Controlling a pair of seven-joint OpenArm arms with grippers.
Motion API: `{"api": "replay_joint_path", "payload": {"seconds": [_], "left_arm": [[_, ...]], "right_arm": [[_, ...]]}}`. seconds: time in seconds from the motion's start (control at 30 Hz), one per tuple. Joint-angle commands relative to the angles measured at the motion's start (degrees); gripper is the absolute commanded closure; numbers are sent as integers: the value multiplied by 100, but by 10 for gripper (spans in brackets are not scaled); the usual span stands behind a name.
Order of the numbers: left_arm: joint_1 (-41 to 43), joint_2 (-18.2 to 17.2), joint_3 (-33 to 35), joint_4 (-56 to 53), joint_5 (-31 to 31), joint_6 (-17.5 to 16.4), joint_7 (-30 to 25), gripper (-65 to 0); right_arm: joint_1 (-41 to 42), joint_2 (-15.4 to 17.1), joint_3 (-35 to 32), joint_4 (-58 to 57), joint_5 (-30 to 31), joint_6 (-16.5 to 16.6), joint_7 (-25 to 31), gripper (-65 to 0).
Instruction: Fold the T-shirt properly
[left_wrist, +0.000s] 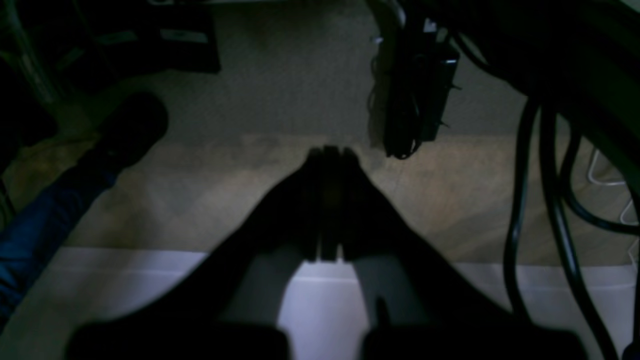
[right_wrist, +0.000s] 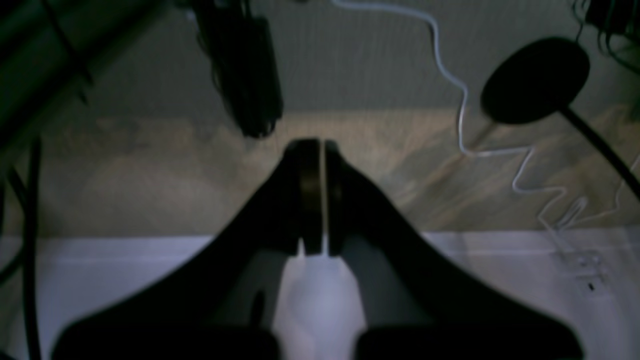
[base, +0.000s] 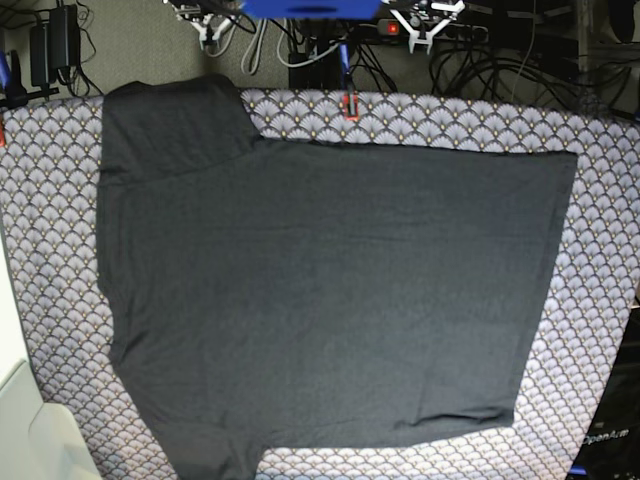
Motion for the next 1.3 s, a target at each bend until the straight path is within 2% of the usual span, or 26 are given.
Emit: {"api": "replay_joint_path", "payload": {"seconds": [0.0,0.93,1.1,1.27], "left_arm": [[33,16,-1,19,16,5,0,-4],[112,16,-10,90,8,5,-35,-4],[156,-28,-10,230,8,5,-44,-4],[780,-143,-10,1329,8,14,0,-4]], "right_arm": [[-22,-9,-3,18,23,-16,-13,0],[-101,-9,-3,36,23,-16,57,0],[-708,-9,-3,1082,23,-16,22,0],[-1288,-1,-3,2181,23,-16,-251,0]]}}
